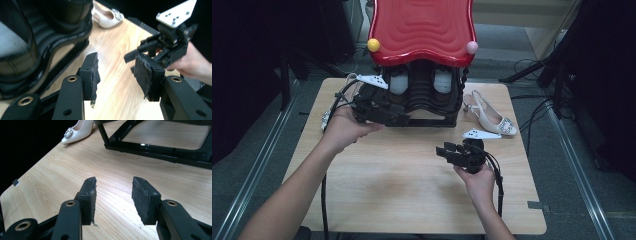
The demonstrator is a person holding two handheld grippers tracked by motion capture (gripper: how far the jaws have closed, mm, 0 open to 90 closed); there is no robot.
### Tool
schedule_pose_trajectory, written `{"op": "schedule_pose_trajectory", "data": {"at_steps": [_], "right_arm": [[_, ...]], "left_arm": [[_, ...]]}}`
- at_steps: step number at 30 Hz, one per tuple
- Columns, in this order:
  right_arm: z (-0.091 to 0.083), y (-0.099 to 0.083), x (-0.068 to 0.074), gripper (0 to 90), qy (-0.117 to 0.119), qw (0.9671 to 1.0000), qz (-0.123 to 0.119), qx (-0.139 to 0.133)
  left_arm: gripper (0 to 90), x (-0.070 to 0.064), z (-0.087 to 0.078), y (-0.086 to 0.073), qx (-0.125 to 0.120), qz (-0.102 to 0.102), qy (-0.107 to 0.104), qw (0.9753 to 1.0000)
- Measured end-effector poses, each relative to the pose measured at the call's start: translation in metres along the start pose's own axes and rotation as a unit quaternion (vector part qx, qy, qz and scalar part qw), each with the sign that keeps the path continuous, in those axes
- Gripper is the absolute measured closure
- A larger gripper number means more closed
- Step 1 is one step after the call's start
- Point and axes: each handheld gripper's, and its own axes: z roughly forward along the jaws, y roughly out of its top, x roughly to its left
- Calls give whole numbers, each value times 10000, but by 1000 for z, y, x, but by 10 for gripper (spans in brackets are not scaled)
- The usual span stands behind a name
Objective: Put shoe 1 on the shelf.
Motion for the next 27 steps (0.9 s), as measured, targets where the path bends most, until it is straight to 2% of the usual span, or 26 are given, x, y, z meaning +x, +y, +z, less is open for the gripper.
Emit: {"op": "schedule_pose_trajectory", "data": {"at_steps": [3, 6, 9, 14, 17, 22, 24, 27], "right_arm": [[0, -2, 0, 551, 60, 10000, -9, 23], [-2, -5, -2, 519, 78, 10000, -45, -14], [-6, -7, -4, 511, 16, 10000, -90, 9], [-14, -11, -9, 488, -164, 9996, -242, -55], [-17, -13, -13, 472, -194, 9996, -208, -50], [-23, -16, -18, 470, -159, 9997, -117, -115], [-25, -17, -20, 470, -167, 9998, -79, -117], [-27, -18, -22, 472, -161, 9998, -46, -130]], "left_arm": [[533, -1, 2, -11, -41, 33, 1, 10000], [518, -3, 5, -25, -37, 86, 103, 9999], [496, -3, 10, -38, 77, -29, 153, 9998], [477, 0, 17, -62, 134, -100, 190, 9997], [469, 3, 22, -75, 151, -133, 260, 9995], [469, 8, 32, -98, 103, -339, 159, 9992], [471, 9, 36, -107, 26, -403, 184, 9990], [471, 11, 40, -117, 156, -352, 270, 9989]]}}
